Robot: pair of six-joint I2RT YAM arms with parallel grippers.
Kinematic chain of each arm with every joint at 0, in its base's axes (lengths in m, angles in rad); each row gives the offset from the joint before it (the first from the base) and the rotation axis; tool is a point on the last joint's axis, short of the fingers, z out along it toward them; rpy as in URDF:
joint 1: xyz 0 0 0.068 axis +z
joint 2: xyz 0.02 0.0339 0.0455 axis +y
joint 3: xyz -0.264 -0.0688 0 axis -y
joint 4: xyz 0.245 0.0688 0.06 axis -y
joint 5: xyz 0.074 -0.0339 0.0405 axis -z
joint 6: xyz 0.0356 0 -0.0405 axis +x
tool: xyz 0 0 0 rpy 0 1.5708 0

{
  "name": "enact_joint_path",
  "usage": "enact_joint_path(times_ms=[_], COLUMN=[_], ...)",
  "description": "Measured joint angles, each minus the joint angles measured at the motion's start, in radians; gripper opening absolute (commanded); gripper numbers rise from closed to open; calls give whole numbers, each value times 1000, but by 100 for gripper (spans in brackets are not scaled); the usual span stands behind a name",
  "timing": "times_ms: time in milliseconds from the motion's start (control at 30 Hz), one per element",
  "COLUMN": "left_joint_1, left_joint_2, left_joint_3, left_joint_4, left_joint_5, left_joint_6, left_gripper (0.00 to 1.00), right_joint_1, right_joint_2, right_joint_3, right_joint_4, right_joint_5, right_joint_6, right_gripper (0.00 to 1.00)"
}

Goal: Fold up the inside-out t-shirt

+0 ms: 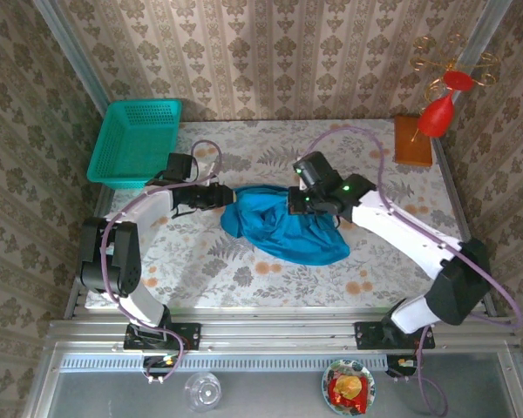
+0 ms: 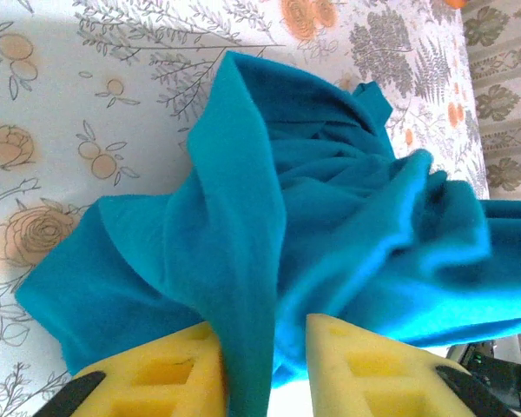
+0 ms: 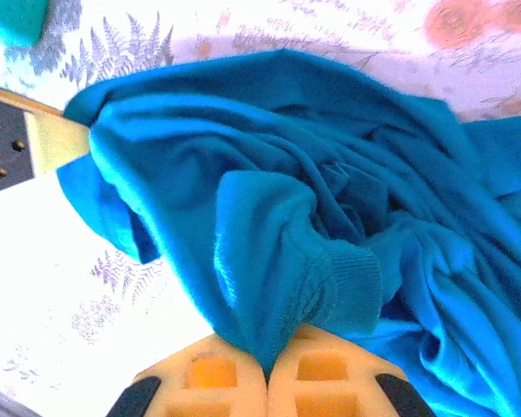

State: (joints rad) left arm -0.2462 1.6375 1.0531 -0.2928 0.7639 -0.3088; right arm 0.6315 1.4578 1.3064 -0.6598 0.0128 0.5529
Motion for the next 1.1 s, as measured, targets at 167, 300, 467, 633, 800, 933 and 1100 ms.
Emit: enact_joint_path(times_ms=[167, 300, 467, 633, 800, 933, 1100], left_joint_1=[0, 0, 8, 95, 193, 227, 229], left_joint_2=[12, 16, 11, -59, -137, -213, -238], left_joint_3=[0, 0, 0, 4, 85, 135, 129], left_joint_4=[39, 57, 42, 39, 34, 20, -66], left_joint_5=[38, 56, 38, 40, 74, 89, 40], left_joint_6=[-28, -39, -31, -49, -77, -80, -26], left_gripper=[13, 5, 0, 0, 0, 0, 1], right_joint_1=[-21, -26, -37, -117, -226, -255, -287], right_joint_2=[-38, -40, -84, -169, -272, -394, -529], right_joint_3=[-1, -9, -13, 11, 108, 143, 43], right_joint_4=[-44, -63, -96, -147, -194, -213, -231], right_joint_5=[18, 25, 50, 82, 126, 196, 248], right_joint_6=[0, 0, -6, -37, -81, -114, -119], right_gripper=[0, 0, 0, 0, 0, 0, 0])
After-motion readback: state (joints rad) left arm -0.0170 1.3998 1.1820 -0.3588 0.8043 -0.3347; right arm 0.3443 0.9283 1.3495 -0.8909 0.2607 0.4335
